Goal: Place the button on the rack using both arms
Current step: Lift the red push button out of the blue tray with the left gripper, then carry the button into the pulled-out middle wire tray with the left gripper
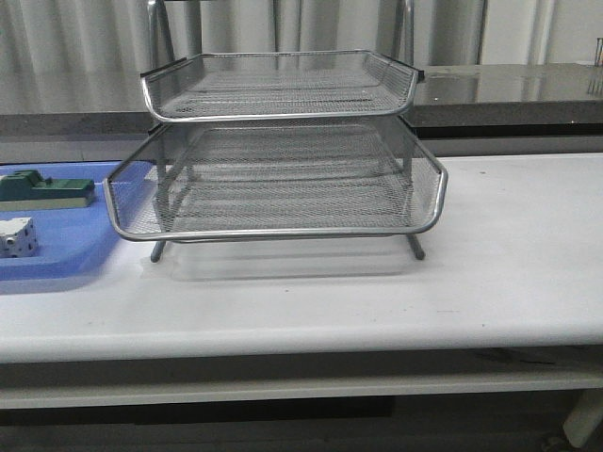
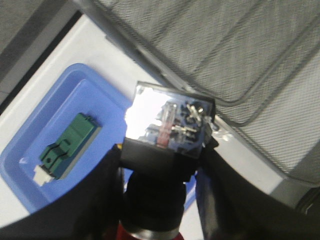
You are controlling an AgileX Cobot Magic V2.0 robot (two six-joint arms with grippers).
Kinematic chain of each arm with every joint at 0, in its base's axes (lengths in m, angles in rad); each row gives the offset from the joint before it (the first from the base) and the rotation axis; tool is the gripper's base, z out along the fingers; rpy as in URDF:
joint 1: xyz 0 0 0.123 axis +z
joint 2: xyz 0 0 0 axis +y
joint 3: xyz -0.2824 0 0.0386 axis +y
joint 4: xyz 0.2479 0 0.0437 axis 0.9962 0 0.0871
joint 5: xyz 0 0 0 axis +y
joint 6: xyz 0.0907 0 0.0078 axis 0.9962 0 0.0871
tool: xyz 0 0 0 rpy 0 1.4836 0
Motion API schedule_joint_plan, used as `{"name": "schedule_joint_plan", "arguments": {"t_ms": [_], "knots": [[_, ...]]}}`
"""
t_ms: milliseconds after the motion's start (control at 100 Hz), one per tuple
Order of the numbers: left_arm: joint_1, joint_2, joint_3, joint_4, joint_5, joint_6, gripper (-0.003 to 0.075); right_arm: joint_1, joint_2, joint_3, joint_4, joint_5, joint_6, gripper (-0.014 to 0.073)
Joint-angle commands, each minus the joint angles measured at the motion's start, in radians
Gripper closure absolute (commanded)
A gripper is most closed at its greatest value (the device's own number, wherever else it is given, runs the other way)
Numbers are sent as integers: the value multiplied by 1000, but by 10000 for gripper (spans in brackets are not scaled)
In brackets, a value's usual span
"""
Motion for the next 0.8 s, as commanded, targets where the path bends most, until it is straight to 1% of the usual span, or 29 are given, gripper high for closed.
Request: {"name": "schedule_joint_plan", "arguments": {"t_ms": [0, 130, 280, 420, 640, 790], "knots": [[-49, -76, 20, -54, 5, -11, 741, -1, 6, -35, -1, -68, 1, 664], [-121, -80, 52, -114, 5, -11, 741, -1, 6, -35, -1, -68, 1, 664], [-224, -76, 87, -117, 5, -11, 741, -1, 6, -35, -1, -68, 1, 664], [-299, -50, 115, -117, 5, -11, 741, -1, 6, -35, -1, -68, 1, 664], [-374, 57, 117, -113, -3, -11, 741, -1, 6, -35, -1, -67, 1, 664], [-396, 133, 117, -99, -35, -11, 741, -1, 6, -35, -1, -67, 1, 664]]}}
